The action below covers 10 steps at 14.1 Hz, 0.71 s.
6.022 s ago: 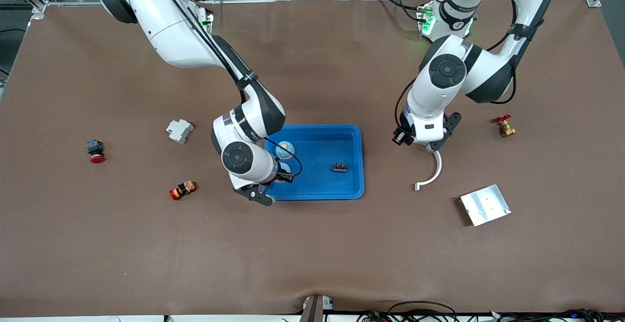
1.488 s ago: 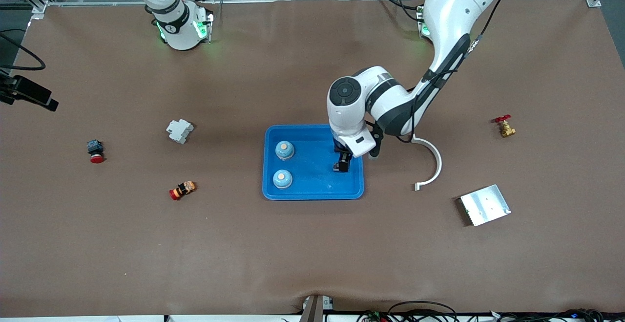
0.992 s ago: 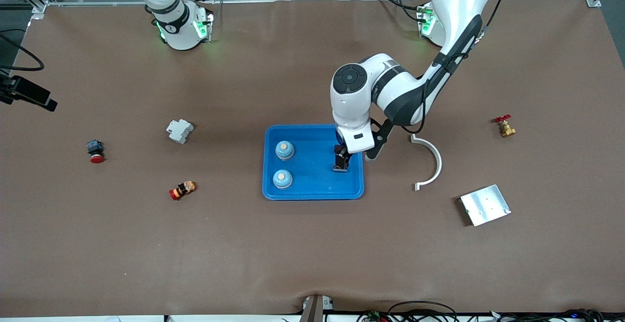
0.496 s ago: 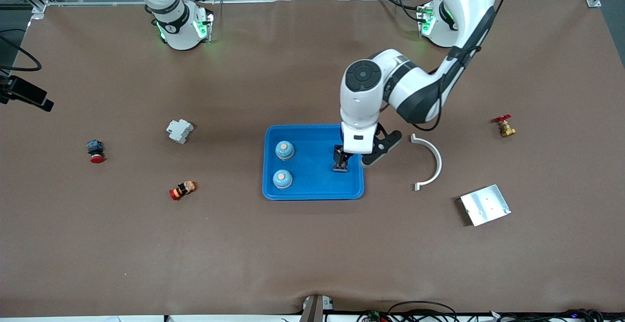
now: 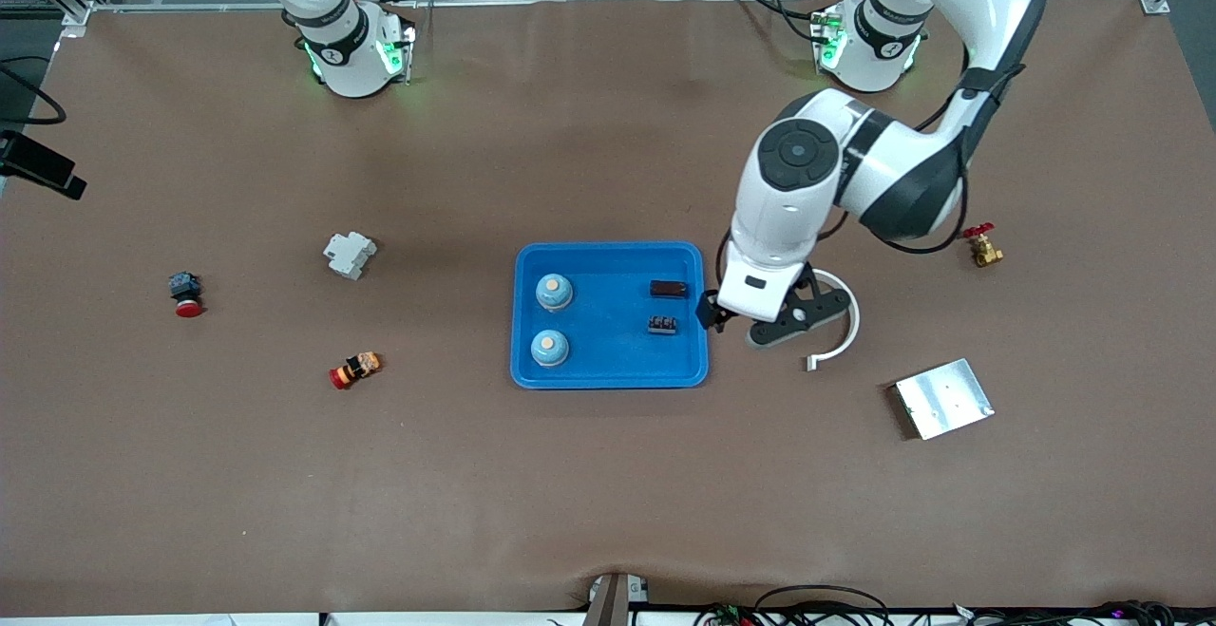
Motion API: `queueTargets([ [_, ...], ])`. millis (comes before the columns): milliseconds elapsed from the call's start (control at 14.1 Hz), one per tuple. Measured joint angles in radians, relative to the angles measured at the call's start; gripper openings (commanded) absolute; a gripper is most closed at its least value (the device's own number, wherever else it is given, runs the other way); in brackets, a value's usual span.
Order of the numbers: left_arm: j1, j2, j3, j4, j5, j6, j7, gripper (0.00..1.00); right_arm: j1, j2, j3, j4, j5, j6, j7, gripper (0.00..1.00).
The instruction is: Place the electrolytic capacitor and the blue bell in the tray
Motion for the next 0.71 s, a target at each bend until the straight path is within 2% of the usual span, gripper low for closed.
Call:
queueTargets([
  [213, 0.027, -0.001, 0.003, 0.003, 0.0, -0.019, 0.139, 1.0, 0.003, 0.0, 0.001, 0.002, 0.0, -0.001, 0.0, 1.0],
  [708, 0.162, -0.033, 0.003, 0.005, 0.0, -0.02, 0.437, 1.0, 0.009, 0.0, 0.002, 0.003, 0.0, 0.011, 0.0, 1.0],
])
